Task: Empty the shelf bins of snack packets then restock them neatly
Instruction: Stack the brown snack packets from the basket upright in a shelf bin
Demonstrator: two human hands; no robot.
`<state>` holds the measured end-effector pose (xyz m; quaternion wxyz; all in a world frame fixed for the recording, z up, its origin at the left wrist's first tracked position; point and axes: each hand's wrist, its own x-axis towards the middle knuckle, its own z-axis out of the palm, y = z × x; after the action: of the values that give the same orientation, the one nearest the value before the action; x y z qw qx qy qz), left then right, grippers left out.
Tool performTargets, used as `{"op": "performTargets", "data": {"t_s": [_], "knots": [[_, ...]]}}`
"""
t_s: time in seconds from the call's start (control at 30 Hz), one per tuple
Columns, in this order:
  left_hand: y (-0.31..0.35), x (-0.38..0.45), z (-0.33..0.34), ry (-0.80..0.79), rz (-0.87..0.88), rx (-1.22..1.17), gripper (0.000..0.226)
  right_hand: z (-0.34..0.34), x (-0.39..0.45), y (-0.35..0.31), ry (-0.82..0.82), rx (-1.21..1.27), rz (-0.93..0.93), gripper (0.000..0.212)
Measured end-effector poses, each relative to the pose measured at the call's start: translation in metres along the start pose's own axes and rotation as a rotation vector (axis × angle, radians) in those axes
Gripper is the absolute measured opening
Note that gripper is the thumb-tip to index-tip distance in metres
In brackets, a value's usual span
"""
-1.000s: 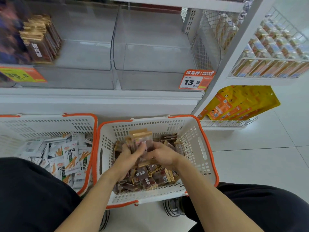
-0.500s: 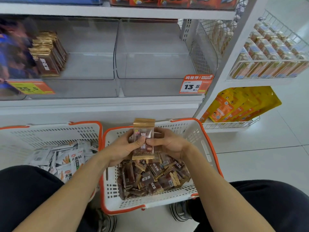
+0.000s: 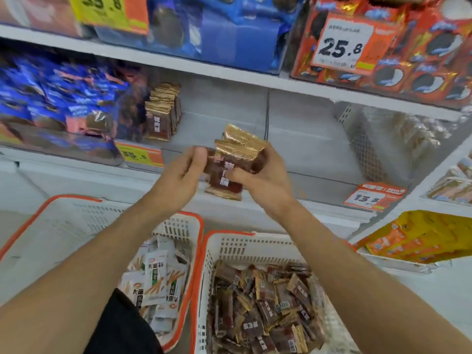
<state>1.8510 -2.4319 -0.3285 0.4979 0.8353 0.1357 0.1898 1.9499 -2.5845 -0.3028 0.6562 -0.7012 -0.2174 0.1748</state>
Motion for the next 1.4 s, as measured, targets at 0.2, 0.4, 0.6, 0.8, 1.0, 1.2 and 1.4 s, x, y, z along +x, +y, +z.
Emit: {"op": "performTargets", "data": {"t_s": [0.2,0.4,0.6,0.8,1.0,1.2,1.4], "knots": [[-0.088,0.027,-0.086,0.415,-0.045,0.546,0.04,0.083,0.089,-0.039,-0.08,-0.192,-0.162,0.057],[-0.116,0.038,-0.082,0.58,0.101,0.494,0.034,0.168,0.175,0.011,-0.076,-0.269,0.166,0.054],[-0.129,0.038,-0.084,0.627,0.227,0.411,0.031,0.208,0.2,0.048,-0.104,-0.447,0.31,0.075],[-0.129,0.039,-0.085,0.609,0.204,0.41,0.03,0.207,0.192,0.039,-0.321,-0.647,0.311,0.051],[-0.127,0.038,-0.086,0.593,0.173,0.402,0.032,0.203,0.2,0.026,-0.237,-0.586,0.29,0.032],[-0.125,0.038,-0.083,0.614,0.178,0.393,0.032,0.205,0.193,0.03,-0.314,-0.845,0.122,0.038],[-0.127,0.037,-0.083,0.608,0.177,0.398,0.031,0.198,0.186,0.032,-0.255,-0.743,0.106,0.032]]}}
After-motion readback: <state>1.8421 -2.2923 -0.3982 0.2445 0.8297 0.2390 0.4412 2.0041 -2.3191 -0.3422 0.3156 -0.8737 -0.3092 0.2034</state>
